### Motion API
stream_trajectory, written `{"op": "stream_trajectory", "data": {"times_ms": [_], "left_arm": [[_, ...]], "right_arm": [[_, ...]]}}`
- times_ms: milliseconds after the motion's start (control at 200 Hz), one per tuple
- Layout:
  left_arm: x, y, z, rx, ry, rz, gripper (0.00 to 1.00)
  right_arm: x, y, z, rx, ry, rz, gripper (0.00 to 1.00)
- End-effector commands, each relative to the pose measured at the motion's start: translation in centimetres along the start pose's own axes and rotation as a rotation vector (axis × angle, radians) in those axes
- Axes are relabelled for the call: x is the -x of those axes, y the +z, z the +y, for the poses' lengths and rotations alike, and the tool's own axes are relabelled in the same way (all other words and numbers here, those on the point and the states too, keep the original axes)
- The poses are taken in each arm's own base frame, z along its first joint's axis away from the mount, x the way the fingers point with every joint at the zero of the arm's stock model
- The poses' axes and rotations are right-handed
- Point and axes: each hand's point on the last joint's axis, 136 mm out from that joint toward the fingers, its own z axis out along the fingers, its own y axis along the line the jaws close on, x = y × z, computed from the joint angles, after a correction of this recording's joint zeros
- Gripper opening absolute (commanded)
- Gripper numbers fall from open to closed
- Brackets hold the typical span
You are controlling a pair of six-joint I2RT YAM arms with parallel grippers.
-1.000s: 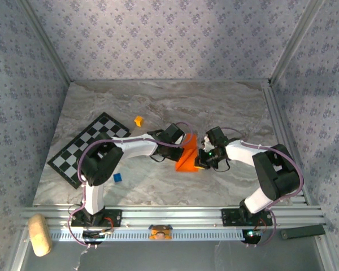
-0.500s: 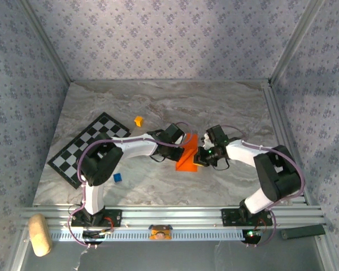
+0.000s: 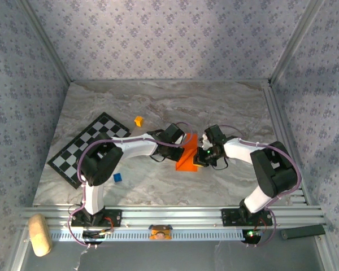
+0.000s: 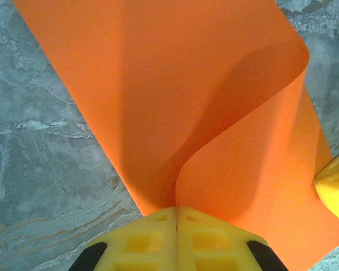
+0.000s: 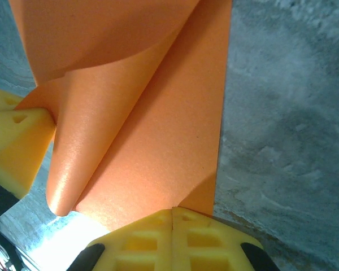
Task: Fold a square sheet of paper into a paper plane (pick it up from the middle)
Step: Fold the triangle a second time at the center of the table.
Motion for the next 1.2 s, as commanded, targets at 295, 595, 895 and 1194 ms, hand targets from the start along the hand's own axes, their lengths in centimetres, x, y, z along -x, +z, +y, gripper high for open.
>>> {"op": "stream_trajectory", "data": {"times_ms": [295, 595, 895, 1194], "left_arm": [[0.8, -0.4, 0.1, 0.017, 0.038, -0.004, 0.06], [0.3, 0.3, 0.4, 0.028, 0.038, 0.015, 0.06], [0.9, 0.0, 0.2, 0.016, 0.036, -0.011, 0.06], [1.9, -0.8, -0.1, 0.013, 0.047, -0.049, 0.07]], "right_arm": [[-1.3, 0.6, -2.7, -0.105, 0.022, 0.050, 0.04], [-1.4, 0.6, -2.7, -0.104, 0.023, 0.050, 0.04], [-1.6, 0.6, -3.0, -0.106, 0.029, 0.056, 0.04], [-1.6, 0.5, -3.2, -0.106, 0.037, 0.051, 0.04]]}}
